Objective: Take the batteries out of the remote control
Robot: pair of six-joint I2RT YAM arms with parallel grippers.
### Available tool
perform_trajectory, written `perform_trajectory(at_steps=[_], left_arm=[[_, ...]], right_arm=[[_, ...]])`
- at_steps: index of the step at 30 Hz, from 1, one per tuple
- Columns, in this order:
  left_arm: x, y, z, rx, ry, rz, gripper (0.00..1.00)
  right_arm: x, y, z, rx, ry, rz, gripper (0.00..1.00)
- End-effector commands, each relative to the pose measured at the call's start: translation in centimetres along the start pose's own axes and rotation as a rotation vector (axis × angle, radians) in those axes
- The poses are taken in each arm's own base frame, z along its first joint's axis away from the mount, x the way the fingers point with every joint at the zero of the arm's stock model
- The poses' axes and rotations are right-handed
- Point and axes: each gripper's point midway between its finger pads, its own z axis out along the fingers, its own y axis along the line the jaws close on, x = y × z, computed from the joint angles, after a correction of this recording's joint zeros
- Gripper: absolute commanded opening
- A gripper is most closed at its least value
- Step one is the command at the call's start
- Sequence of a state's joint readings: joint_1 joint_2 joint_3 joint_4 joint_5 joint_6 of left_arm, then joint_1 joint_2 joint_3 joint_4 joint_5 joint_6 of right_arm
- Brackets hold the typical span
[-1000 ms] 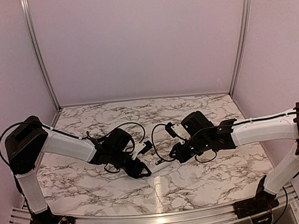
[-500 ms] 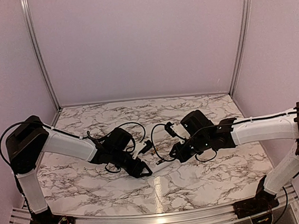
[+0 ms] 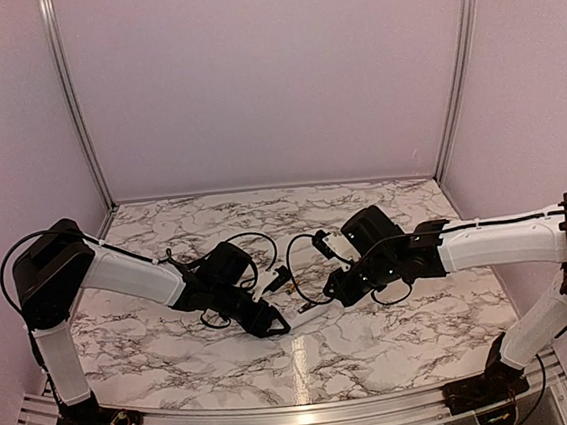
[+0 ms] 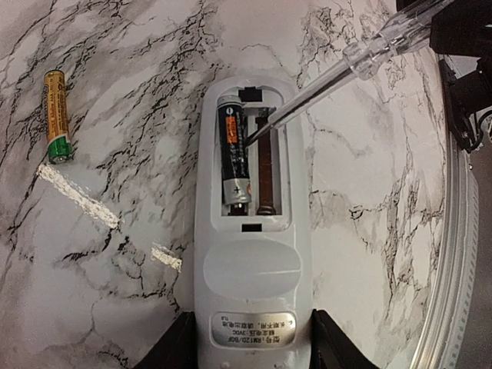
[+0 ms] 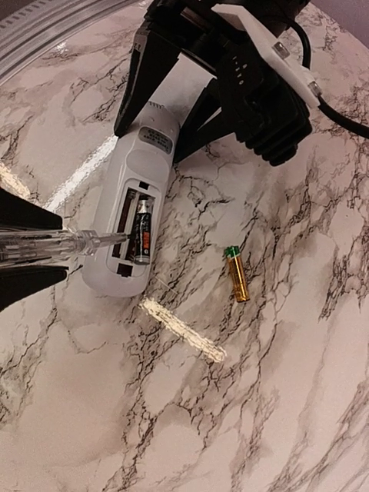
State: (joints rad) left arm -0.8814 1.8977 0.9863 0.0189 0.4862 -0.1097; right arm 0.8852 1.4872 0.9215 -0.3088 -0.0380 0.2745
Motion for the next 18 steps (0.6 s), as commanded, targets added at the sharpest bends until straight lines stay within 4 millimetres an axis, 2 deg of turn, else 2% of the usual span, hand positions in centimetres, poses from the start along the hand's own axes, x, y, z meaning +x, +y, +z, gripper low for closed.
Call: perform_trajectory(at_steps=[1, 18], left_arm=[[-0.4, -1.3, 0.5, 0.068, 0.008, 0.013, 0.25], [-0.4, -1.4, 0.5, 0.067, 0.011, 0.006, 0.24]], right_arm=[[-2.5, -0.5, -1.0, 0.059, -0.065, -0.023, 0.00], [-3.6, 0.3, -1.5, 0.026, -0.093, -0.041, 0.00]])
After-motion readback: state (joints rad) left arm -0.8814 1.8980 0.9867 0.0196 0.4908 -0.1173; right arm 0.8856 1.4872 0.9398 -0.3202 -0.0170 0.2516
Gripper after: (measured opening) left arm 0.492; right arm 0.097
